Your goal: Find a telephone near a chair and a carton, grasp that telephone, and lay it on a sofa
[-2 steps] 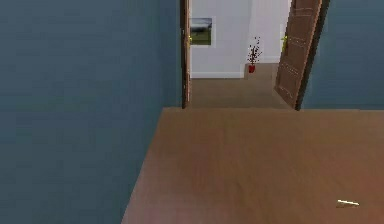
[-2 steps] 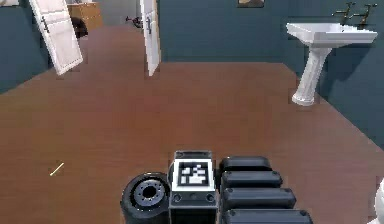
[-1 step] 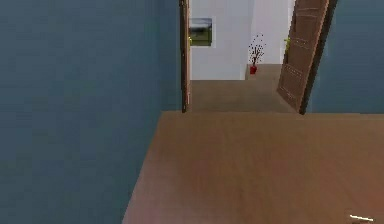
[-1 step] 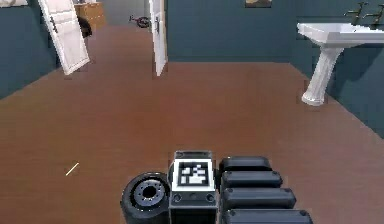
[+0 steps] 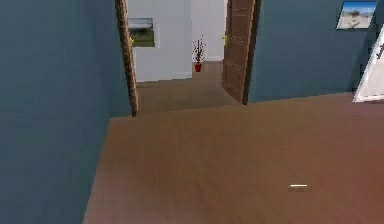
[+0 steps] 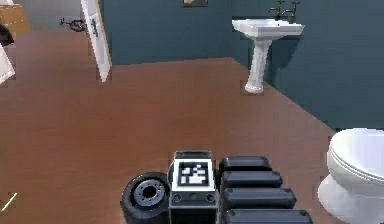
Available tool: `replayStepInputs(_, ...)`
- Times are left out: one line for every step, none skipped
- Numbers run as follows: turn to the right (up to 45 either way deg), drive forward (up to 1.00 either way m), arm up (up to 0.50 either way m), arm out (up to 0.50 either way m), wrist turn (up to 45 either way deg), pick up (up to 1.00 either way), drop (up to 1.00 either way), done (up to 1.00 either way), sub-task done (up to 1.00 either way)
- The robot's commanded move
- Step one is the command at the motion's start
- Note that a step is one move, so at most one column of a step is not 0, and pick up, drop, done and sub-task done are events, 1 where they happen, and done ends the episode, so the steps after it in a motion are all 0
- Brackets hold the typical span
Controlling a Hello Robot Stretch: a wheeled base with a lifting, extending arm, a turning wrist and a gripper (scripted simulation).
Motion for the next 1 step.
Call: replayStepInputs(0.0, 1.0, 0.0, 0.0, 0.0, 0.0, 0.0, 0.0, 0.0)
